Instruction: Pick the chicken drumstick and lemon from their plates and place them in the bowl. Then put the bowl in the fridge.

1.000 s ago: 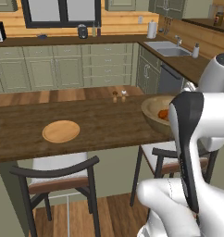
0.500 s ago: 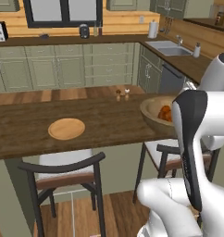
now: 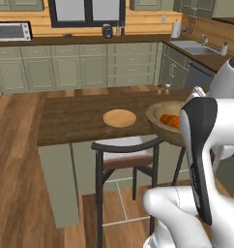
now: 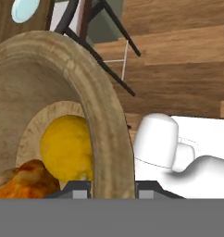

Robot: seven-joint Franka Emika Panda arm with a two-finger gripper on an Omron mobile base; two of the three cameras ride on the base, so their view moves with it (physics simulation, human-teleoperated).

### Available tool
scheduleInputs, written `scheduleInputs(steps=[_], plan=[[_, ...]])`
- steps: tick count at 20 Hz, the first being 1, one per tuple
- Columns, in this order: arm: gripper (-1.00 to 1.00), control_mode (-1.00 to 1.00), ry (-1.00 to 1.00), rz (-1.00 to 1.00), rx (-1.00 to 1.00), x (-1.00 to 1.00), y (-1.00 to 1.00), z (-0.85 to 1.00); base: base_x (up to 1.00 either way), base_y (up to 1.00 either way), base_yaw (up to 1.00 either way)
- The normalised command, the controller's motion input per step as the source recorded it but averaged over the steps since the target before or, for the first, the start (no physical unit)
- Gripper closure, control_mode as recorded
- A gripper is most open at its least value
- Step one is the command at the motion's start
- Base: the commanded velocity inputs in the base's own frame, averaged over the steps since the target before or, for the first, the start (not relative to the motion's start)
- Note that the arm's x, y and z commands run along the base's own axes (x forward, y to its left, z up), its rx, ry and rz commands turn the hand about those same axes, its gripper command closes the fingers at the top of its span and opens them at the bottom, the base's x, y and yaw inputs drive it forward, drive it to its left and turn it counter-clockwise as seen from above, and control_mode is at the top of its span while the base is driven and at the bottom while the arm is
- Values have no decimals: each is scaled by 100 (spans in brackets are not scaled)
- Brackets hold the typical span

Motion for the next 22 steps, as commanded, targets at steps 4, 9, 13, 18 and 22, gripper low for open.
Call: scheduleInputs(steps=[4,9,13,18,22], plan=[[100,100,0,0,0,0,0,0,28,100,-9],[100,100,0,0,0,0,0,0,45,100,-13],[100,100,0,0,0,0,0,0,54,100,-14],[100,100,0,0,0,0,0,0,55,100,-13],[100,100,0,0,0,0,0,0,51,99,-8]])
